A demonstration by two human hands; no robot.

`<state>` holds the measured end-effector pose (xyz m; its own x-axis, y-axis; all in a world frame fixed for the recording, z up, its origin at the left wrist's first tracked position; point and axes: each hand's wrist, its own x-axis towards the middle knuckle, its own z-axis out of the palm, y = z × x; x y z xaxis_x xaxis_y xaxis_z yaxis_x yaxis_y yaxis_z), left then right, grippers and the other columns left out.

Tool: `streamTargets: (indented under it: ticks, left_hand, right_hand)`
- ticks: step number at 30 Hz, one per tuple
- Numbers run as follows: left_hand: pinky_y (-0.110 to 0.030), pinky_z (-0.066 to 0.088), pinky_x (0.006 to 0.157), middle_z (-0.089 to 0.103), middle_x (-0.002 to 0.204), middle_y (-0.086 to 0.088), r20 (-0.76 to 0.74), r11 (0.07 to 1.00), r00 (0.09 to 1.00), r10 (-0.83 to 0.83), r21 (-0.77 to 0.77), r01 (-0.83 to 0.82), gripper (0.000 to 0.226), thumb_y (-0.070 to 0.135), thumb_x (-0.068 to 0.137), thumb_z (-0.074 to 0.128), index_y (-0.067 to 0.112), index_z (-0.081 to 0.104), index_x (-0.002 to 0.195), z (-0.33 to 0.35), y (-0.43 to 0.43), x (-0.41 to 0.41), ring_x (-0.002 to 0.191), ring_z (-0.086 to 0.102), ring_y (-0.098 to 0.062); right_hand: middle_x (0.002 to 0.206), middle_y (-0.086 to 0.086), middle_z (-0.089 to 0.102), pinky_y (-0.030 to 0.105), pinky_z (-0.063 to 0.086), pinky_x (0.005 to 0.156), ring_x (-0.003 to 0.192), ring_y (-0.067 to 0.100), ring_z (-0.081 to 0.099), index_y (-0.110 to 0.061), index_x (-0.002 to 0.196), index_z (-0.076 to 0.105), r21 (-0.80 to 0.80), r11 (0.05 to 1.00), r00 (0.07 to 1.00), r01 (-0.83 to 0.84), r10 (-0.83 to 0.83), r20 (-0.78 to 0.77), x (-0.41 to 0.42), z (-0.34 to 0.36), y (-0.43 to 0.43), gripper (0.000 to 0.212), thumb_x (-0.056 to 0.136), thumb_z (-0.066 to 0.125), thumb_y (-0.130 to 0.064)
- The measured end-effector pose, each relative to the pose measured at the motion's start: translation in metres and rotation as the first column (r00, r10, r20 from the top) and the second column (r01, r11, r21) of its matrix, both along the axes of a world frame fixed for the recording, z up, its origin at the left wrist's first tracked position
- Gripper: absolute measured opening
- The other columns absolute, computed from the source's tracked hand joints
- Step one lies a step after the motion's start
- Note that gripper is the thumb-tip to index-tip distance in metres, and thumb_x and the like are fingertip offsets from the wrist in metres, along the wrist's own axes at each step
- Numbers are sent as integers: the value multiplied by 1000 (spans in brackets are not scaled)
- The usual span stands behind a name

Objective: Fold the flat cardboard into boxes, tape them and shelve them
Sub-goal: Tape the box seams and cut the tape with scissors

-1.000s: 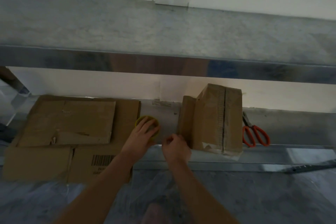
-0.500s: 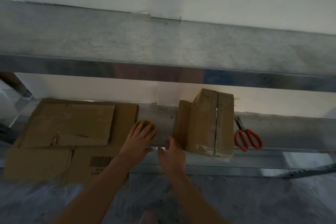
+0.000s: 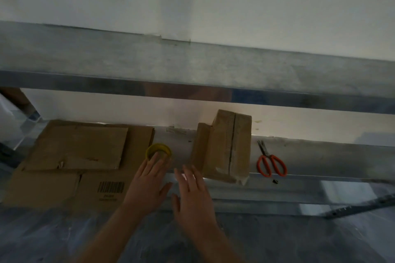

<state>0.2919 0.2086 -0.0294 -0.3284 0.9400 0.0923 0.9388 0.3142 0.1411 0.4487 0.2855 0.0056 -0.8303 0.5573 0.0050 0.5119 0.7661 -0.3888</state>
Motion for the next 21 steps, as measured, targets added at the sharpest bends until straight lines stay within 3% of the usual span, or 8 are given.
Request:
streamTargets:
  ticks: [3,7,11,15,18,21]
  left_hand:
    - [-44,21,118,40,150,-6,-43,1000,999,11,13,-10,74,55,97,5,13,44,144,17,3,23,143,30,-26]
    - [-44,16,115,41,150,-6,-82,996,995,-58,65,63,62,51,99,26,15,30,149,36,23,58,140,36,-27]
    - [-44,15,119,31,156,-1,-42,994,995,-91,52,93,65,51,96,36,19,27,152,37,41,92,144,27,-23]
    - [-39,10,118,14,160,5,97,999,995,-30,36,27,69,58,97,25,20,16,154,23,42,114,148,10,-19]
    - [-32,5,121,2,160,11,176,999,984,5,53,-15,73,65,94,15,24,3,154,14,44,117,148,4,-11]
    - [-26,11,118,0,158,16,363,992,931,29,102,-70,73,55,95,36,27,1,153,13,53,118,145,12,-7]
  right_hand:
    - [149,5,46,49,37,111,141,30,37,-21,143,49,252,968,999,-3,15,-45,27,21,9,59,88,54,-42]
    - [158,7,31,52,24,117,148,30,19,-22,150,36,313,948,998,55,-50,-26,70,27,47,60,95,42,-43]
    - [161,7,22,51,17,121,151,28,6,-22,155,26,238,964,991,120,-132,32,106,18,83,63,98,46,-41]
    - [163,2,15,42,7,123,151,24,3,-26,155,18,115,970,974,216,-222,39,129,-1,97,63,99,40,-46]
    - [162,-4,18,40,20,122,151,20,7,-31,155,13,-22,961,961,276,-276,23,133,-12,97,65,98,42,-48]
    - [163,-8,14,35,32,116,151,15,6,-33,155,4,-121,957,964,263,-266,-7,132,-19,99,71,99,46,-42]
